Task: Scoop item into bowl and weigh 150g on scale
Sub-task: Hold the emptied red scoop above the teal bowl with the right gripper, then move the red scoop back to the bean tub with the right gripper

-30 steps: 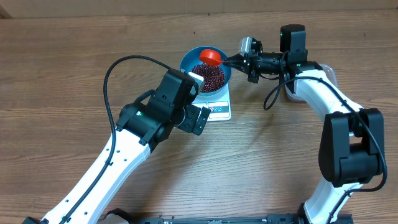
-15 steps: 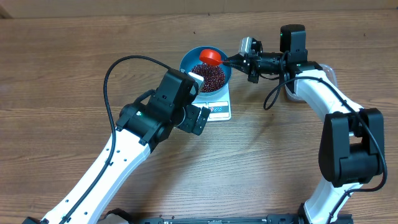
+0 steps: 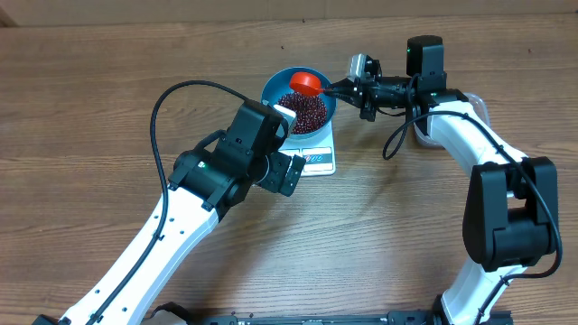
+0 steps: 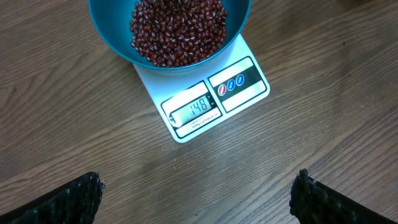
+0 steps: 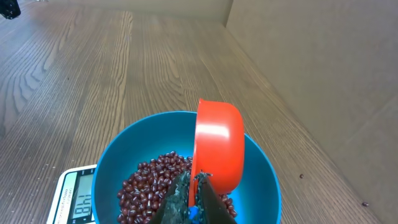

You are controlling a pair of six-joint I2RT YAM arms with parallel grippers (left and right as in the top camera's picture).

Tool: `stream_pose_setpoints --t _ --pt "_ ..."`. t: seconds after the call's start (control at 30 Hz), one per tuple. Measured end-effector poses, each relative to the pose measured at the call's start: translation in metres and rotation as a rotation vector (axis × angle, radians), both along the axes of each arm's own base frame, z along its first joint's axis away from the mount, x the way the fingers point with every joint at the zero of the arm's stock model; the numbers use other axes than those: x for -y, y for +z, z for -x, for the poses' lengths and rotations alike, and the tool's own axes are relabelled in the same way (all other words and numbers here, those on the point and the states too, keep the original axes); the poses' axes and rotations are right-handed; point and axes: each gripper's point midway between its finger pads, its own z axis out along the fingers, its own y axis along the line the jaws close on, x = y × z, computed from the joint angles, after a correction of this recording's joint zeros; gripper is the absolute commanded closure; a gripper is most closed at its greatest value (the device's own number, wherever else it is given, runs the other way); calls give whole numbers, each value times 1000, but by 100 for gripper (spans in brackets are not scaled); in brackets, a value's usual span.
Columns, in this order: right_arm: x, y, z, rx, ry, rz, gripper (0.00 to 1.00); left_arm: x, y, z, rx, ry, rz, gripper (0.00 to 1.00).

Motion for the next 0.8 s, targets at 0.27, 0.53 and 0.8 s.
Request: stream_pose_setpoints --t 0.27,0.53,0.8 --pt "-6 21 10 -44 69 -103 96 0 0 0 0 0 0 0" --pt "31 78 11 -159 -37 -189 96 0 0 0 0 0 0 0" --pt "131 123 -4 -434 -401 -333 96 0 0 0 0 0 0 0"
